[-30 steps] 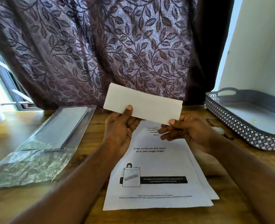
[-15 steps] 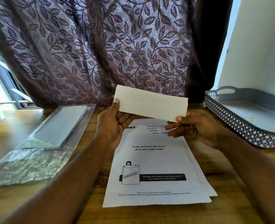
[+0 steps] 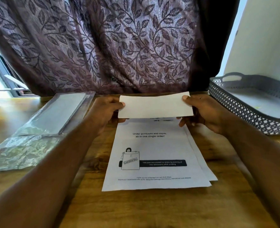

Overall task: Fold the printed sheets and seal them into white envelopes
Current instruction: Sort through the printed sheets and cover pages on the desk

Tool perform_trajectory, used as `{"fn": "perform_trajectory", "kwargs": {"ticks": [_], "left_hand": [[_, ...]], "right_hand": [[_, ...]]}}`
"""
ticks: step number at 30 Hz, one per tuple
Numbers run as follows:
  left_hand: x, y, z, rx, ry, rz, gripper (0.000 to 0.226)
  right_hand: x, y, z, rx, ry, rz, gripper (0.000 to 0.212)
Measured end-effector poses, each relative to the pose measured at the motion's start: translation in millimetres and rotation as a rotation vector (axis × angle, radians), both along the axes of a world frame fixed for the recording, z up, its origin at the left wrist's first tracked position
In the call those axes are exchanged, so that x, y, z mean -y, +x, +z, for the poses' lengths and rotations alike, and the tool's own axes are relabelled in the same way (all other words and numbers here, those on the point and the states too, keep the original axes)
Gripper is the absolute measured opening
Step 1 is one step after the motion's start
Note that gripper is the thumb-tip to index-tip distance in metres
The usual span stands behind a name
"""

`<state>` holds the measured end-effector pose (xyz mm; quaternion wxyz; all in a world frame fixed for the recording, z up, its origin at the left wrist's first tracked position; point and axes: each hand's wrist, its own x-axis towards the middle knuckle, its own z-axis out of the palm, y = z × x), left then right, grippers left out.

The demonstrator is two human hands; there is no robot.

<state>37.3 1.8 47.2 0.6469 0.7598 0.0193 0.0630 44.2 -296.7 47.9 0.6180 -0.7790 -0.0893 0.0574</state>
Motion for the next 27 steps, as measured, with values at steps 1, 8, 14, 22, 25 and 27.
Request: {"fn": "perform_trajectory", "kwargs": {"ticks": [1, 8, 14, 22, 25, 27], "left_hand": [[0, 0, 0, -0.001, 0.025, -0.011, 0.006], [-2, 5, -5, -0.049, 0.314, 0.006, 0.011], [-8, 20, -25, 0.099, 0.745, 0.086, 0.019], [2, 7, -33, 0.339, 0.881, 0.169, 0.025], [6, -1, -33, 0.351, 0.865, 0.179, 0.023], [5, -12, -33, 0.367, 0.852, 0.184, 0.021]], "right_hand": [[0, 2, -1, 0.018, -0.007, -0.036, 0.028], [-1, 11, -11, 0.157, -0.383, -0.184, 0.022], [-2, 14, -20, 0.235, -0.649, -0.236, 0.019], [-19, 1, -18, 0.451, -0.790, -0.381, 0.016], [-38, -14, -6, 0.533, -0.731, -0.425, 0.016], [-57, -27, 0, 0.562, -0.718, -0.414, 0.019]]}}
